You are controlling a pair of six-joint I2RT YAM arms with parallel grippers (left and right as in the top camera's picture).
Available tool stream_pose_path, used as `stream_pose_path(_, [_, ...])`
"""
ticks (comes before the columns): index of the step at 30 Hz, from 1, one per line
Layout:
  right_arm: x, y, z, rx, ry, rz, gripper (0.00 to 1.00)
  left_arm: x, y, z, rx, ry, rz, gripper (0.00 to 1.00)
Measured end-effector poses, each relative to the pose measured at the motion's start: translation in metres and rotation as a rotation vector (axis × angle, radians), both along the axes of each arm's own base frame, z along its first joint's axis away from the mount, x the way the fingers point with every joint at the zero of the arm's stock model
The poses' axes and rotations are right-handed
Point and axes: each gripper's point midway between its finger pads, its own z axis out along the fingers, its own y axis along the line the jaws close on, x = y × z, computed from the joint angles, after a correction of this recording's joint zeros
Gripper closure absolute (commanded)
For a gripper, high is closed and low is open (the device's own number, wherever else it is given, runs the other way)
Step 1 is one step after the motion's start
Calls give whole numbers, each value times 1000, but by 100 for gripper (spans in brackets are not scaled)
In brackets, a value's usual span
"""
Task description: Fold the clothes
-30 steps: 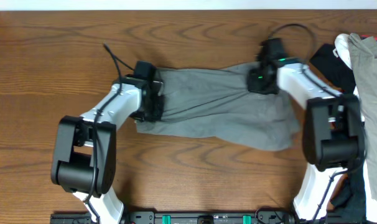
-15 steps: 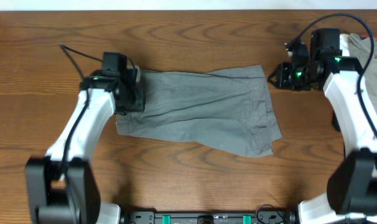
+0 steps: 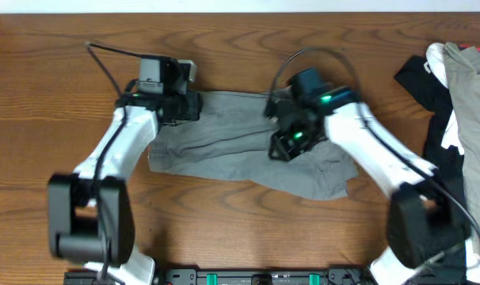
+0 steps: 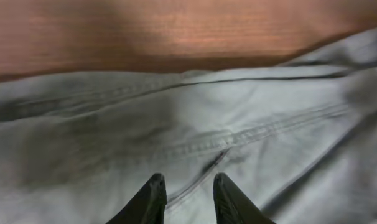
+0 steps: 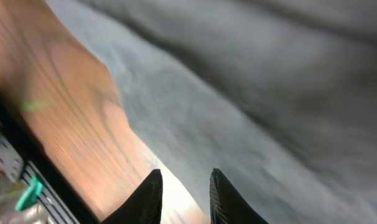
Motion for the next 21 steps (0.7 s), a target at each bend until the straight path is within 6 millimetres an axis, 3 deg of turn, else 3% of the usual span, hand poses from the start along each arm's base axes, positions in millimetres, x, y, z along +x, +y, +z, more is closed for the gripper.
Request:
stream_pose_path(3, [-8,5,-35,-62,54,32,77,4,-2,-23,2,31,-4,75])
stream_pose_path(7, [-17,-6,-74,-175,146,3,81,6,0,-35,11,44,2,75])
stream_pose_path(11, [-31,-21,-75,-252,230,-19,83,10,13,-38,57,35,39,75])
stream_pose_path(16, [-51,-50,-75,-406,297,-23,84,18,45,-38,101,23,107,75])
stream_pose_path(21, [-53,-63,-76,-471,290,-21,83,23,76,-37,107,13,171,75])
